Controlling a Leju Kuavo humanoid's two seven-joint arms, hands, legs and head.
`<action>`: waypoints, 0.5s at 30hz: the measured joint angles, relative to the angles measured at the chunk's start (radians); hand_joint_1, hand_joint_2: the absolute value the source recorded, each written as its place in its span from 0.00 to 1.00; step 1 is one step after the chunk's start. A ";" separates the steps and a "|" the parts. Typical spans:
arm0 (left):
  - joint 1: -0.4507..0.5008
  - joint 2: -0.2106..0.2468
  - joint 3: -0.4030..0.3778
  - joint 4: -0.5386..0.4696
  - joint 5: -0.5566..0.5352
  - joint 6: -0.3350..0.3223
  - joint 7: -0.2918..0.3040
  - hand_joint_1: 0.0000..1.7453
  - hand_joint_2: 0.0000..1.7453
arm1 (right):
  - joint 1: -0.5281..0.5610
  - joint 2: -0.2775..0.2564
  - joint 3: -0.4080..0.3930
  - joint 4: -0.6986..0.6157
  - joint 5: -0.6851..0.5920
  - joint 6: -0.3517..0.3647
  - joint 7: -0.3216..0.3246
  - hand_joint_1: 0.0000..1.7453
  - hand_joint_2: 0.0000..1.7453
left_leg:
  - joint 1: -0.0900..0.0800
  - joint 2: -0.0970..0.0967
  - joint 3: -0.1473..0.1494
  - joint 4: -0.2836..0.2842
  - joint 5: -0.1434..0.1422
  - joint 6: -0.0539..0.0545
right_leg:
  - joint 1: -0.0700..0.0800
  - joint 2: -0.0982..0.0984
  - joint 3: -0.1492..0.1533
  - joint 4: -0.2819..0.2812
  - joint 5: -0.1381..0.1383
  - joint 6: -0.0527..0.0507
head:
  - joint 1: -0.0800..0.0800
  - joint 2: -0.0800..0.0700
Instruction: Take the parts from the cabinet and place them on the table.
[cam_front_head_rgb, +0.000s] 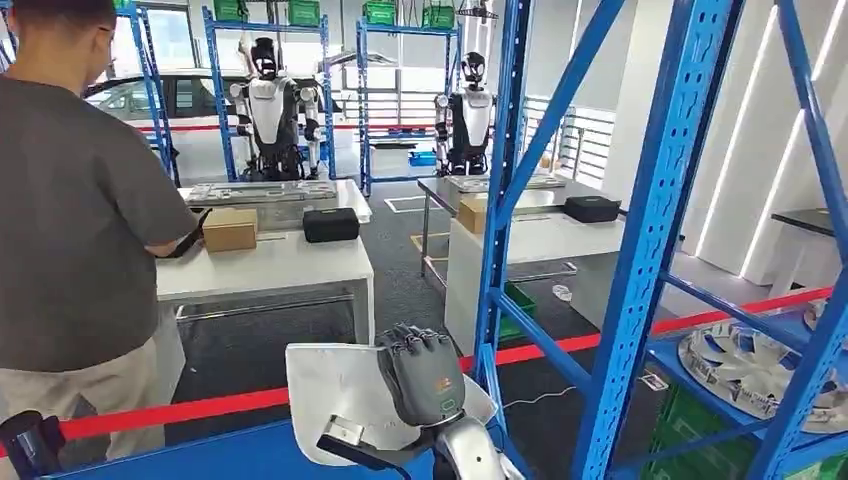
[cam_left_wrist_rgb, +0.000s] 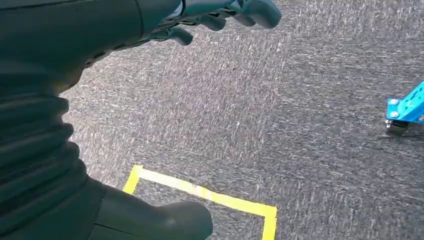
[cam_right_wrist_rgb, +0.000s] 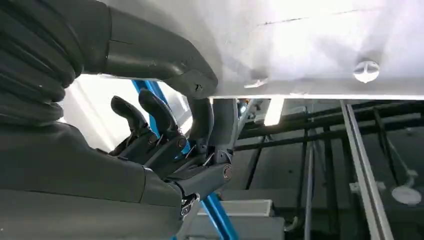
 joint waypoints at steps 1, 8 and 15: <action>0.000 -0.002 0.001 0.000 0.007 0.002 -0.005 0.00 1.00 | -0.011 0.003 0.000 0.000 0.003 -0.005 -0.004 0.90 1.00 | 0.000 0.001 -0.002 0.002 0.002 -0.004 | 0.004 0.000 0.040 -0.080 -0.004 -0.011 | 0.000 0.000; 0.000 -0.003 0.003 0.000 0.021 0.010 -0.009 0.00 1.00 | -0.068 0.029 0.000 0.001 0.004 -0.023 -0.025 0.90 1.00 | -0.003 -0.002 -0.042 0.064 -0.047 -0.042 | -0.001 -0.005 0.024 -0.099 0.041 -0.051 | -0.006 0.000; -0.004 0.006 0.005 -0.001 0.027 0.018 -0.014 0.00 1.00 | -0.077 0.037 0.000 0.002 0.005 -0.023 -0.021 0.90 1.00 | 0.004 0.000 0.013 0.082 -0.054 -0.057 | -0.003 -0.006 -0.008 -0.085 0.059 -0.042 | -0.009 0.000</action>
